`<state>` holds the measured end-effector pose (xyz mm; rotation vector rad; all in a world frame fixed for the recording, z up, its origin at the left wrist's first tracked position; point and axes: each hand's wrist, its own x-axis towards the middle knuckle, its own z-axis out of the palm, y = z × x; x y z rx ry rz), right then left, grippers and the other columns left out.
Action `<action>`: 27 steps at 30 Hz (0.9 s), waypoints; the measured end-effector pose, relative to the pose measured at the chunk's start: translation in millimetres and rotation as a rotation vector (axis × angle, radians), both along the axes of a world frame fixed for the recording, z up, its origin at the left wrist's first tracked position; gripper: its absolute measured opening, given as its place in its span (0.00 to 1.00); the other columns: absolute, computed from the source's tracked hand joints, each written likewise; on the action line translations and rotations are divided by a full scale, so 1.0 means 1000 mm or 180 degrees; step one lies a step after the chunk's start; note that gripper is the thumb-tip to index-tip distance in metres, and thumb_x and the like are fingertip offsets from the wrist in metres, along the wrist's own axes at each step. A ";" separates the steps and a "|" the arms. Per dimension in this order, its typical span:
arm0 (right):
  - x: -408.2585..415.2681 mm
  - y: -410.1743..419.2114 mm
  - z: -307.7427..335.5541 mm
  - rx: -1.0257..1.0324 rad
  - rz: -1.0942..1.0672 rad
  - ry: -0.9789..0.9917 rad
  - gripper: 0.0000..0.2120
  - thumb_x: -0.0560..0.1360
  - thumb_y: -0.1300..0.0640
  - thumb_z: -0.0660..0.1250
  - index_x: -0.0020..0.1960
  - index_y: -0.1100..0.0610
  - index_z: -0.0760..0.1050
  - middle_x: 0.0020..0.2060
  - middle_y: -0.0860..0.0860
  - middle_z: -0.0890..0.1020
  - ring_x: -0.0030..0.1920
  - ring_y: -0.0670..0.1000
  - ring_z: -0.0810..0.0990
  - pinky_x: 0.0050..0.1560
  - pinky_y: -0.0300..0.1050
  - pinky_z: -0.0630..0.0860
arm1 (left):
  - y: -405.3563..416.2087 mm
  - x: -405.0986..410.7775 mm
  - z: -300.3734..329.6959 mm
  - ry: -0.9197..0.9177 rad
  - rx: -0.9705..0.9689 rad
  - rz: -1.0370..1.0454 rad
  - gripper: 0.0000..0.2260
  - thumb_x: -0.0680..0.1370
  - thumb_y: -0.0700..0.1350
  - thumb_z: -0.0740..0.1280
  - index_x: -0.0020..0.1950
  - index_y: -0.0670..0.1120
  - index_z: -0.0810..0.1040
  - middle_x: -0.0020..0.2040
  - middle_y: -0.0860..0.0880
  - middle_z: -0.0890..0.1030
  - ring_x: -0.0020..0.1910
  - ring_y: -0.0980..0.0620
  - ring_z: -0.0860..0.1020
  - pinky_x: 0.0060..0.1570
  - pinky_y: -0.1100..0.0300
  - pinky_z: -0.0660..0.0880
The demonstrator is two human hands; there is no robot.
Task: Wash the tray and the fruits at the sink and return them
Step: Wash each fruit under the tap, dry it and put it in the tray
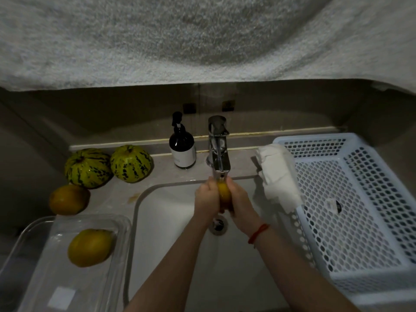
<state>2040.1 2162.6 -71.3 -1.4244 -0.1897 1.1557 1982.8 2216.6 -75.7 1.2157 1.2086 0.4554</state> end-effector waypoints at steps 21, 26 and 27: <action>-0.009 -0.012 -0.009 0.0549 0.0793 -0.2487 0.19 0.79 0.62 0.59 0.70 0.60 0.64 0.63 0.53 0.70 0.62 0.48 0.70 0.61 0.37 0.69 | 0.014 -0.010 0.014 -0.0479 -0.1445 0.0006 0.22 0.75 0.61 0.63 0.57 0.44 0.75 0.56 0.41 0.78 0.53 0.41 0.78 0.52 0.44 0.77; -0.010 -0.004 0.003 -0.0005 -0.0291 0.0023 0.19 0.80 0.48 0.57 0.66 0.57 0.69 0.62 0.59 0.74 0.60 0.59 0.75 0.57 0.53 0.76 | -0.001 0.005 0.006 -0.0543 -0.0195 0.0318 0.10 0.82 0.51 0.56 0.46 0.50 0.74 0.46 0.46 0.74 0.41 0.53 0.75 0.30 0.63 0.74; -0.009 -0.002 0.006 -0.0213 -0.0382 0.0605 0.21 0.78 0.44 0.59 0.63 0.57 0.71 0.59 0.59 0.76 0.58 0.59 0.76 0.54 0.55 0.77 | -0.004 0.004 0.005 -0.0665 -0.0025 0.0201 0.10 0.82 0.48 0.55 0.45 0.52 0.74 0.47 0.47 0.75 0.42 0.54 0.75 0.32 0.65 0.74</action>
